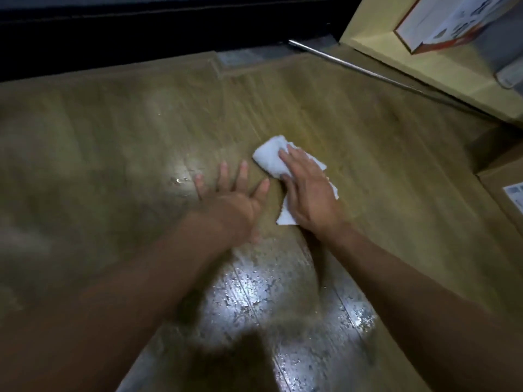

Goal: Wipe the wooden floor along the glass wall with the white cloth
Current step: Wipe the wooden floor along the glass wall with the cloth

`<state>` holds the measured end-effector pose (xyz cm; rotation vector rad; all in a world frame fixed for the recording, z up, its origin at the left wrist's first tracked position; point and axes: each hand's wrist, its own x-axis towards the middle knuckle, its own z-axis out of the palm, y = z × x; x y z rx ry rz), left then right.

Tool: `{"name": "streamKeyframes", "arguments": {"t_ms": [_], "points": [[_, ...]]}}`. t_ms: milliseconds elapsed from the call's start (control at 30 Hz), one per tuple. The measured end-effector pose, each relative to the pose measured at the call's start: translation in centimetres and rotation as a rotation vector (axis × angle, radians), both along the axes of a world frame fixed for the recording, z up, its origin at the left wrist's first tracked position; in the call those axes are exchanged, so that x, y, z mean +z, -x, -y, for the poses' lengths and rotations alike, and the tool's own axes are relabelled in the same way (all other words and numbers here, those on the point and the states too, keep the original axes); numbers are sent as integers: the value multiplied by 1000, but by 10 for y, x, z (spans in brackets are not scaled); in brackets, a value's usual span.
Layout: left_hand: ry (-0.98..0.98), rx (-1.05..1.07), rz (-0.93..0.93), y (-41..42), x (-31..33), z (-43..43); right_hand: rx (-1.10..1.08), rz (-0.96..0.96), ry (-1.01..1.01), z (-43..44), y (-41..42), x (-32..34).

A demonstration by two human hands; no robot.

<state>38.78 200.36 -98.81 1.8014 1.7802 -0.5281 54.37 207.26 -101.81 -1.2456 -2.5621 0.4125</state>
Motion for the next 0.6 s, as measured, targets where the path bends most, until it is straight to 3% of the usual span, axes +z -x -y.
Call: {"name": "streamKeyframes", "arguments": {"t_ms": [167, 333, 467, 600], "points": [[-119, 9, 113, 10, 5, 7, -258, 193, -12, -45, 79, 7], [-382, 58, 308, 56, 3, 32, 40, 71, 85, -10, 118, 5], [-321, 103, 162, 75, -11, 72, 228, -14, 55, 17, 83, 3], [-284, 250, 116, 100, -18, 83, 55, 35, 20, -1, 102, 4]]}}
